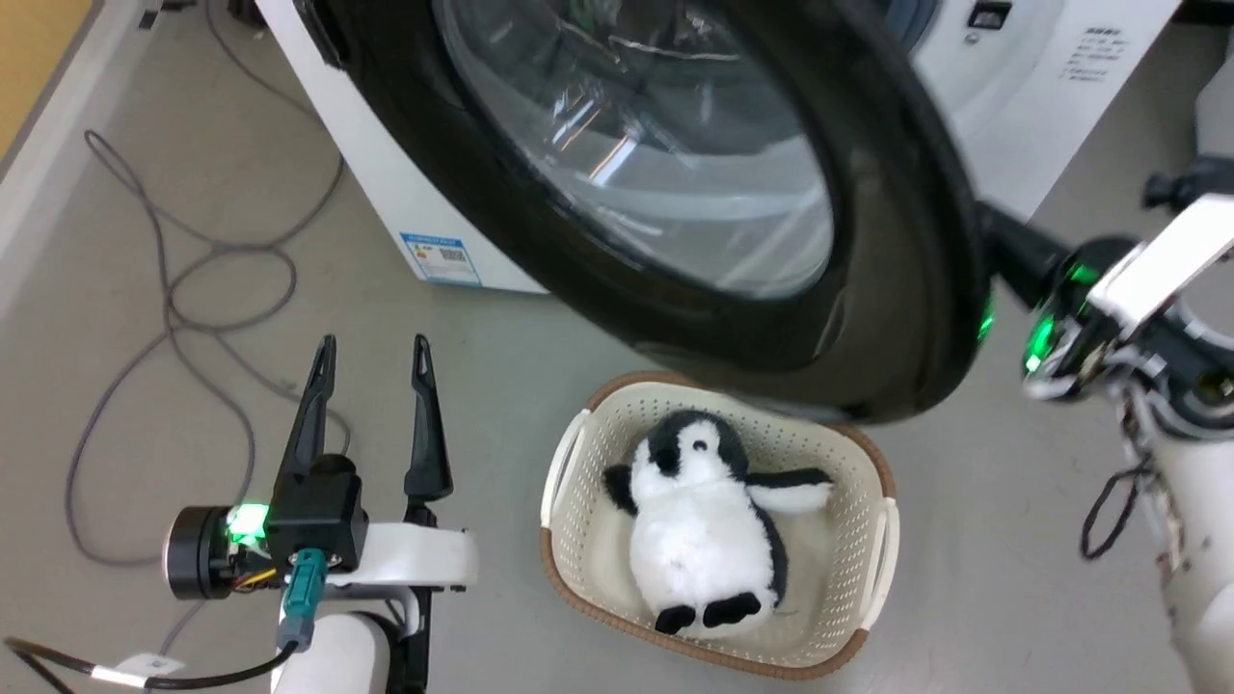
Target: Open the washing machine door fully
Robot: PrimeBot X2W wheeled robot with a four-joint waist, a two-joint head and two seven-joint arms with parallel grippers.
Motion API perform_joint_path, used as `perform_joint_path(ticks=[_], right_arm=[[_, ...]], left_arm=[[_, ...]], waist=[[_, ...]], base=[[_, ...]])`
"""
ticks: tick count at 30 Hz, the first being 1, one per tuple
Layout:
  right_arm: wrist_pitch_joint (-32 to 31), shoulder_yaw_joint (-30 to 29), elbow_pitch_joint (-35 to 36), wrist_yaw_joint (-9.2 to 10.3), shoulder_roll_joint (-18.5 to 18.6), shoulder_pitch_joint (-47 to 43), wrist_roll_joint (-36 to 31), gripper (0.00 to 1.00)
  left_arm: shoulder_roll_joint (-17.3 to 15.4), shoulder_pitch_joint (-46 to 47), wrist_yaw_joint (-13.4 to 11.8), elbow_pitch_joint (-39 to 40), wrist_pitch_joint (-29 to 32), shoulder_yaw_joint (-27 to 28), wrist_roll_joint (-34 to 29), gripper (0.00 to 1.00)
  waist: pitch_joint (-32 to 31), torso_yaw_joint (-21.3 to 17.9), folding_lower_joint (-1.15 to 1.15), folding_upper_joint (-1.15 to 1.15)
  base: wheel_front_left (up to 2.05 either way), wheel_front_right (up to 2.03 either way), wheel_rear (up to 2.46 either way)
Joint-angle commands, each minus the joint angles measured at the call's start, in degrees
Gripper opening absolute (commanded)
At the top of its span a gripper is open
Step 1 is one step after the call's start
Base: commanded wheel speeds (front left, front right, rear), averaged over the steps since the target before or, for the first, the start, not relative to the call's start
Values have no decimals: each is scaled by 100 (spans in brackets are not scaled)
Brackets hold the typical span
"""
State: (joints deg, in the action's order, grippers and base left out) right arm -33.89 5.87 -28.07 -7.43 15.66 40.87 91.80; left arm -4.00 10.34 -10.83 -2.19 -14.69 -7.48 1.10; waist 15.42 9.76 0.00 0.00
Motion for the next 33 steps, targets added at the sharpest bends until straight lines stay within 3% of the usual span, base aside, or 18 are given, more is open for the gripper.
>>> perform_joint_path(ticks=[1,12,33], right_arm=[[-95,84,129,-6,-91,-210,7,0],[-453,540,966,-6,-373,-1221,-31,0],[-505,1271,2076,-6,-1005,-3156,-18,0]], left_arm=[[-22,-81,34,-13,-30,18,-51,100],[-61,-323,92,-172,-30,0,-54,100],[-102,-713,169,-281,-30,-6,-44,100]], waist=[[-79,-42,0,0],[-505,-52,0,0],[-1079,-83,0,0]], base=[[0,0,0],[0,0,0],[0,0,0]])
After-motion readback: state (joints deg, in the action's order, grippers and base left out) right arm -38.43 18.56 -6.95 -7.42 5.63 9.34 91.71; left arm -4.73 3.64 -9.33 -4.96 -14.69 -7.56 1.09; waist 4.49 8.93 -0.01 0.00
